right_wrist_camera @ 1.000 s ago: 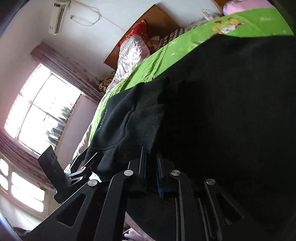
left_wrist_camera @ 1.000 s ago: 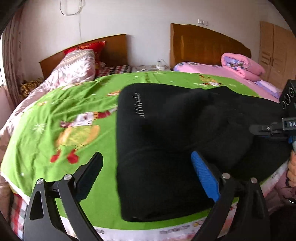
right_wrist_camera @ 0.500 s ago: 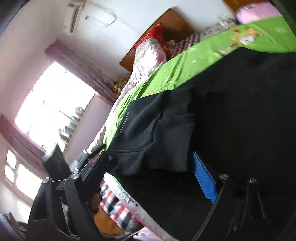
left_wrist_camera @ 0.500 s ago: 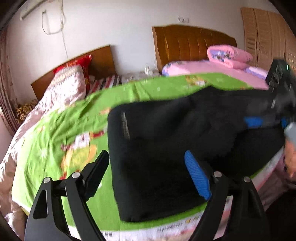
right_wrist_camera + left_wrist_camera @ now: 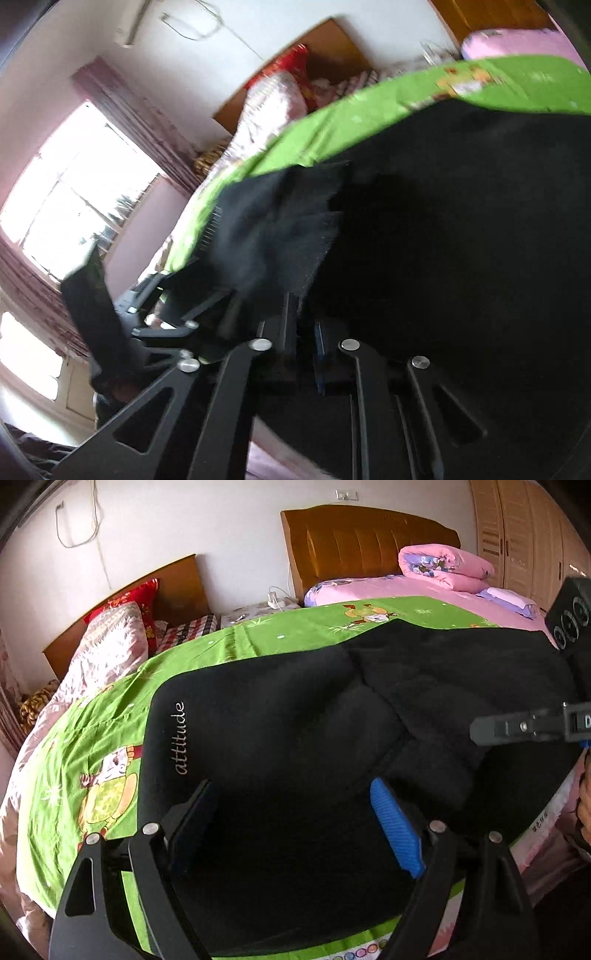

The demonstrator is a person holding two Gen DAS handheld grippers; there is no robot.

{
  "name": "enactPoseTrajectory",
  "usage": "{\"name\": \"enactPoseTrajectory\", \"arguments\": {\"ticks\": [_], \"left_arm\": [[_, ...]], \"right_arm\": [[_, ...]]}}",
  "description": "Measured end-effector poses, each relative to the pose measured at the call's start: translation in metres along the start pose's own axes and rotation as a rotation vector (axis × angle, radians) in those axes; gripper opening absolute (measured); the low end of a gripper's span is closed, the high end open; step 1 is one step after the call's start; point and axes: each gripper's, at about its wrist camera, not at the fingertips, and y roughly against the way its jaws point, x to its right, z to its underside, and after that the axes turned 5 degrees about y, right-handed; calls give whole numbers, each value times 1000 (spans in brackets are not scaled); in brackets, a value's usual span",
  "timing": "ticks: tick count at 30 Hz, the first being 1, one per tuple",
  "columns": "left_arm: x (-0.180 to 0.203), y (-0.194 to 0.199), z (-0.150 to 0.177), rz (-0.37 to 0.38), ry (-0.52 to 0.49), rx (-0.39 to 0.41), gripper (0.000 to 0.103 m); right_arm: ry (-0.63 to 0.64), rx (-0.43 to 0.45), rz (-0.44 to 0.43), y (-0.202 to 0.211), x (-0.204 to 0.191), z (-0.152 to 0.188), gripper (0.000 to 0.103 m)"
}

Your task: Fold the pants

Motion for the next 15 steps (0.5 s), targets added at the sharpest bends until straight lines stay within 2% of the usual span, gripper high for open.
{"name": "enactPoseTrajectory", "arguments": {"ticks": [1,3,4,6,8,12,13,14,15], "left_arm": [[-2,-2,0,8,10,-4,86],[-5,-4,1,21,22,-6,87],[-6,-5,1,24,29,-6,88],[-7,-7,2,31,48,-7,89],[-7,-8,2,32,55,-4,89],[-7,-8,3,30,66,-2,89],[-8,-7,3,31,68,-1,89],[-8,-7,4,33,70,0,89],[-8,-8,4,36,75,4,89]], "right_arm": [[-8,10,-16,6,2,1,58],[-21,71,-57,24,6,0,99],[-33,98,-71,34,9,-2,99],[-74,82,-74,41,19,-8,99],[-102,24,-82,33,28,-18,99],[-34,-122,-54,1,17,-24,98],[3,-151,-46,-4,7,-25,97],[10,-192,-100,-11,-1,-24,93],[3,-216,-145,-16,-7,-22,81]]}}
